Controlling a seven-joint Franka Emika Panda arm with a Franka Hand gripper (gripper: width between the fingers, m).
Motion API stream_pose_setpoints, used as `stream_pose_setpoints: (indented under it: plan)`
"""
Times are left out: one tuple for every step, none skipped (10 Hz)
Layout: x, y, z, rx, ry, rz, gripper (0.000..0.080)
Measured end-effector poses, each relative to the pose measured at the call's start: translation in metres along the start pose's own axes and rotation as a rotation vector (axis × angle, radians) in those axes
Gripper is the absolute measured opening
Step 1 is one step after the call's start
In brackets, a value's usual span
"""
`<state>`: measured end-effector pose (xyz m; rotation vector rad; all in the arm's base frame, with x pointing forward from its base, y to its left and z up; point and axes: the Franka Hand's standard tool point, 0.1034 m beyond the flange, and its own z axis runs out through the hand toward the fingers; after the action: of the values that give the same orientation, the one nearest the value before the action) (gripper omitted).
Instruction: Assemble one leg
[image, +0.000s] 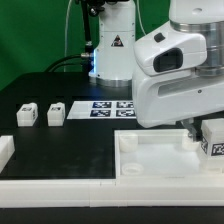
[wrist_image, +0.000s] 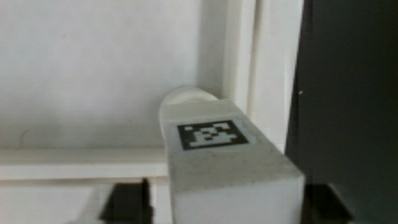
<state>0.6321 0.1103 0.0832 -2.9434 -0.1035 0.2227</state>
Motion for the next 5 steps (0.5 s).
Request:
stream_pose_setpoints:
  plan:
    - [0.0003, 0.0003, -0.0004, 0.0, 0.002, 0.061, 0.0297]
    - [0.0004, 0.0006, -0.0003, 0.0, 0.002, 0.192, 0.0298]
    - [0.0014, 0.001, 0.0, 0.0, 0.016, 0.29, 0.0298]
    - [0.0002, 0.0012, 0.0003, 0.005, 0.053, 0.416, 0.0298]
    - [-0.0033, 0.001, 0.0009, 0.012, 0.085, 0.556, 0.0298]
